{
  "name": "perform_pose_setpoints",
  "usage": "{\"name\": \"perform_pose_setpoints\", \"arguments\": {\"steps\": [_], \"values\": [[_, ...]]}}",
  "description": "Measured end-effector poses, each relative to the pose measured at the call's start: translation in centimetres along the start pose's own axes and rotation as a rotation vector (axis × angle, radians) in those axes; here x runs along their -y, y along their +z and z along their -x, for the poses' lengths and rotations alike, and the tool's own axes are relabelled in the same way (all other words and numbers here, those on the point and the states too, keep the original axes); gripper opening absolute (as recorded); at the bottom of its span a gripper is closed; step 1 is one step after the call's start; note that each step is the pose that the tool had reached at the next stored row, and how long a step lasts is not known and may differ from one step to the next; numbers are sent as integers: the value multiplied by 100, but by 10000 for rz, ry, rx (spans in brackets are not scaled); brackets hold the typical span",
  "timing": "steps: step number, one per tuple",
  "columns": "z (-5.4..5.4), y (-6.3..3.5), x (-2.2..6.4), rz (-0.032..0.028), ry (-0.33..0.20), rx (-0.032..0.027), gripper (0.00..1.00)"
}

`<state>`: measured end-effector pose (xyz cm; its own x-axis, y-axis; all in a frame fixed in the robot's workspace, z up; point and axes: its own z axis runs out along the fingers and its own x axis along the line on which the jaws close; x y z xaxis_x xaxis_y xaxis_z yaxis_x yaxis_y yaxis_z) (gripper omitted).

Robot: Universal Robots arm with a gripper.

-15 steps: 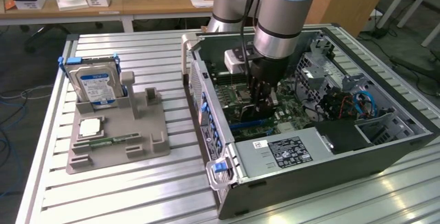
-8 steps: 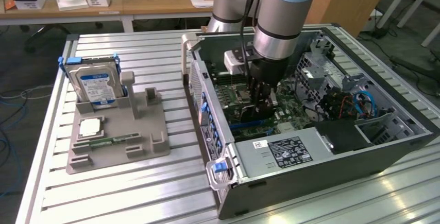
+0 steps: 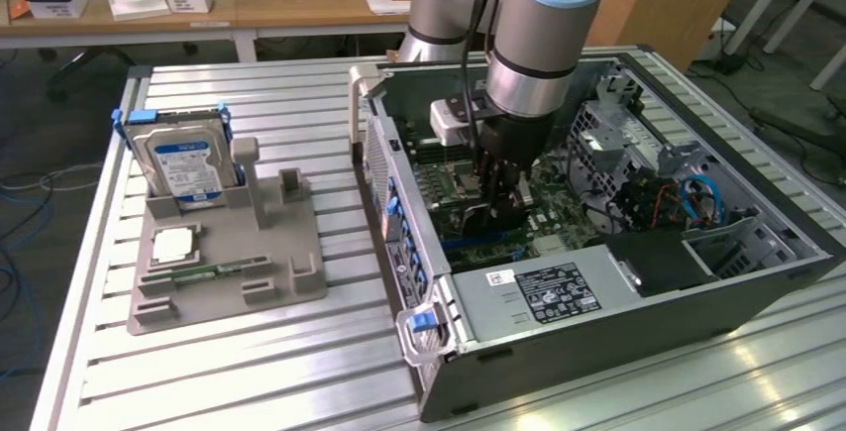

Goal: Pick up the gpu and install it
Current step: 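Insert the gpu into the slot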

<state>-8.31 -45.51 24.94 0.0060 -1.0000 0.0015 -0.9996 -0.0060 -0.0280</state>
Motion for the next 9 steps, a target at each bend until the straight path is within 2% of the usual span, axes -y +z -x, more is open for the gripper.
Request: {"name": "perform_pose_setpoints", "arguments": {"steps": [9], "values": [[1, 0, 0, -6, 1, 10, 26]]}}
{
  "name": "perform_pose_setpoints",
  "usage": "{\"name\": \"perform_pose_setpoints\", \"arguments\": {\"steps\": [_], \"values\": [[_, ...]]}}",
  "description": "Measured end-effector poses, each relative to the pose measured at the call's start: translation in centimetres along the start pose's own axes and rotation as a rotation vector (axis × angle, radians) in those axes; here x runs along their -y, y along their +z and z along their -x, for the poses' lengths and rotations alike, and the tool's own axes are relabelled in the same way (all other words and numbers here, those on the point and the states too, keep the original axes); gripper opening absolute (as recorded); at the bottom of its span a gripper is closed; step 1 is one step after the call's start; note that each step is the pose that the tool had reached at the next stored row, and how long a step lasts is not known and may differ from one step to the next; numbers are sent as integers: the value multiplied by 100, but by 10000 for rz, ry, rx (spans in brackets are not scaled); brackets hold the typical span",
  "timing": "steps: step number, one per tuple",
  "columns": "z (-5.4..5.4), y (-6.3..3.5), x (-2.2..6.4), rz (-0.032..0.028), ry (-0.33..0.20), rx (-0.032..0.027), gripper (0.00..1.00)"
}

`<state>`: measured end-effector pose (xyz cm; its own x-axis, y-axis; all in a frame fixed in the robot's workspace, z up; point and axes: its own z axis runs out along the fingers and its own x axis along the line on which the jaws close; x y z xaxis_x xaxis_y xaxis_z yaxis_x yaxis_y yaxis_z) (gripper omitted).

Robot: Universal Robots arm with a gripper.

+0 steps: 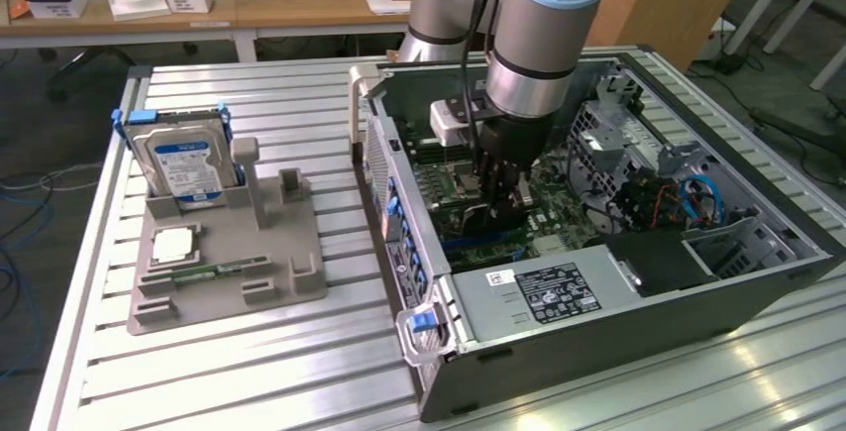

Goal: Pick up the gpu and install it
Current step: 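Insert the gpu into the slot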

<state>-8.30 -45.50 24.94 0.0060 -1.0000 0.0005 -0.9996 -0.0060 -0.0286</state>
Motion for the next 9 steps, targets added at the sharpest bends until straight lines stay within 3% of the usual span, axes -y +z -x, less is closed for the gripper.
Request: {"name": "perform_pose_setpoints", "arguments": {"steps": [9], "values": [[-1, -13, 1, 3, -1, -8, 26]]}}
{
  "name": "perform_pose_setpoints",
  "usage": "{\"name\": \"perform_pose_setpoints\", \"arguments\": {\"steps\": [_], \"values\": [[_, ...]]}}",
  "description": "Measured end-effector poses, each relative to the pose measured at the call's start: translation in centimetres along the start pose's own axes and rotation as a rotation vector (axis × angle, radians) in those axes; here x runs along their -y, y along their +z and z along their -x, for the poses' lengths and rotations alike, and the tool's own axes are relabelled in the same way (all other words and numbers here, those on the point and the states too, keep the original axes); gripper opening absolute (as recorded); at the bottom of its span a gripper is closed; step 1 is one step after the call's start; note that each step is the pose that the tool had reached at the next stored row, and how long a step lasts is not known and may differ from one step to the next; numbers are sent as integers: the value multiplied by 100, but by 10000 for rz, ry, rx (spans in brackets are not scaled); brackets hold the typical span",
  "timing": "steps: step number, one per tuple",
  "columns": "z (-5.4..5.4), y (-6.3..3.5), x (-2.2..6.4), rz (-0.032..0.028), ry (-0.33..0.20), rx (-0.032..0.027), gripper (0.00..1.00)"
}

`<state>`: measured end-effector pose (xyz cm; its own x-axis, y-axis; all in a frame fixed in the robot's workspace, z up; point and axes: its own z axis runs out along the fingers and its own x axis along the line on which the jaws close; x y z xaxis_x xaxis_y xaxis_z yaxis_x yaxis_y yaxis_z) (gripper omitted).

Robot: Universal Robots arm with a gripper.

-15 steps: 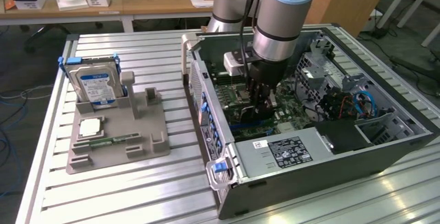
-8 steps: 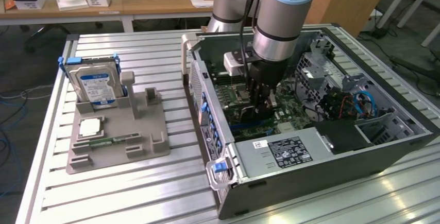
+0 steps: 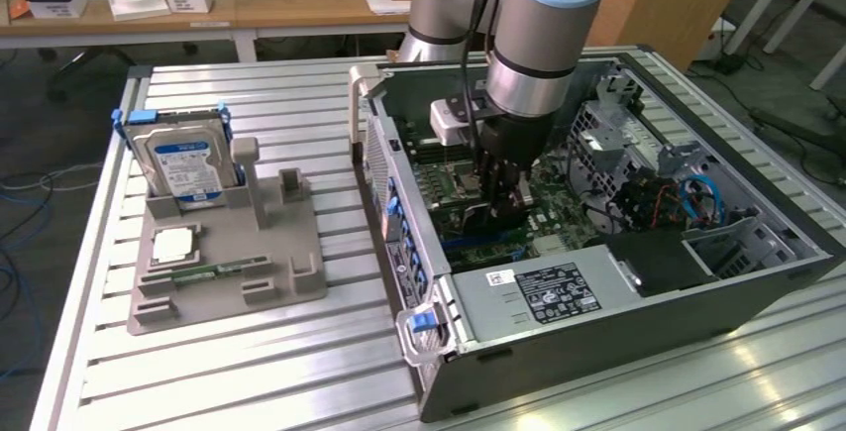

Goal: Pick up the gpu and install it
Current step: 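Insert the gpu into the slot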

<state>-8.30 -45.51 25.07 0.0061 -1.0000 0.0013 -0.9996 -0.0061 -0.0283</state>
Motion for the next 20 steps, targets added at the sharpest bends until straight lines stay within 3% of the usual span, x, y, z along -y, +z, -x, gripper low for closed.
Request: {"name": "perform_pose_setpoints", "arguments": {"steps": [20], "values": [[6, 47, -13, -1, -13, 0, 26]]}}
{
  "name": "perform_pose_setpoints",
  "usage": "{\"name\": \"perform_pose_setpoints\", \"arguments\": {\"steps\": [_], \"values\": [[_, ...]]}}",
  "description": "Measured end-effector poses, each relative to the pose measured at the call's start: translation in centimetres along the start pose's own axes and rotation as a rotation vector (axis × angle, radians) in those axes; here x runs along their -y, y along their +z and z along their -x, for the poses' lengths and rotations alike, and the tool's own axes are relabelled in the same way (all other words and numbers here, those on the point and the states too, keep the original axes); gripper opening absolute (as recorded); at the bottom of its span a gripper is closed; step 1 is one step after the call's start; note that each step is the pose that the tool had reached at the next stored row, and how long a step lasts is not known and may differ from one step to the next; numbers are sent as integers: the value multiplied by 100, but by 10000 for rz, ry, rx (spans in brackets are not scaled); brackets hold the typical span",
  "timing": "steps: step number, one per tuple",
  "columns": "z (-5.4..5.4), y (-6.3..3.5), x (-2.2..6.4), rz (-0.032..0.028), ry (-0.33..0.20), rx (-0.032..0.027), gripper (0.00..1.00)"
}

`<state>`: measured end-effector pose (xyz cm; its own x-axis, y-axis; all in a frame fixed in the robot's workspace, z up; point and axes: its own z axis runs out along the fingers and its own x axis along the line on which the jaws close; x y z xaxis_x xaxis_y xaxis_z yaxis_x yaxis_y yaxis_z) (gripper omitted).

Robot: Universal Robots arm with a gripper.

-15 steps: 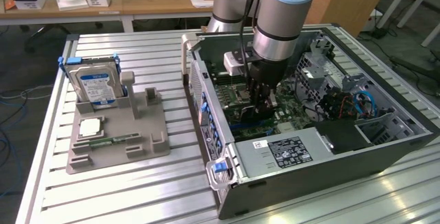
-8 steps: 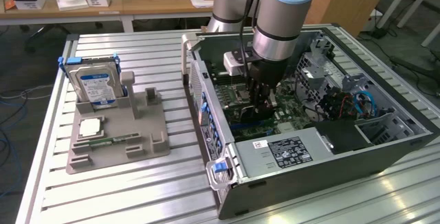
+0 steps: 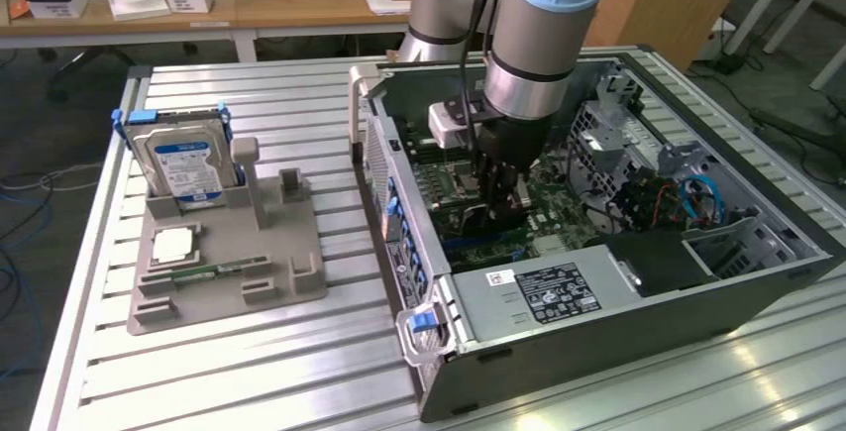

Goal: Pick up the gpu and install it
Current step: 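Insert the gpu into the slot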

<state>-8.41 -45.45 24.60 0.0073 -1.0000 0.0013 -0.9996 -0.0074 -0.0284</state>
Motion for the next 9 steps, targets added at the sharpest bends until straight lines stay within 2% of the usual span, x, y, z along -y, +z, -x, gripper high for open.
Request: {"name": "perform_pose_setpoints", "arguments": {"steps": [9], "values": [[1, -20, -2, -6, 0, 6, 26]]}}
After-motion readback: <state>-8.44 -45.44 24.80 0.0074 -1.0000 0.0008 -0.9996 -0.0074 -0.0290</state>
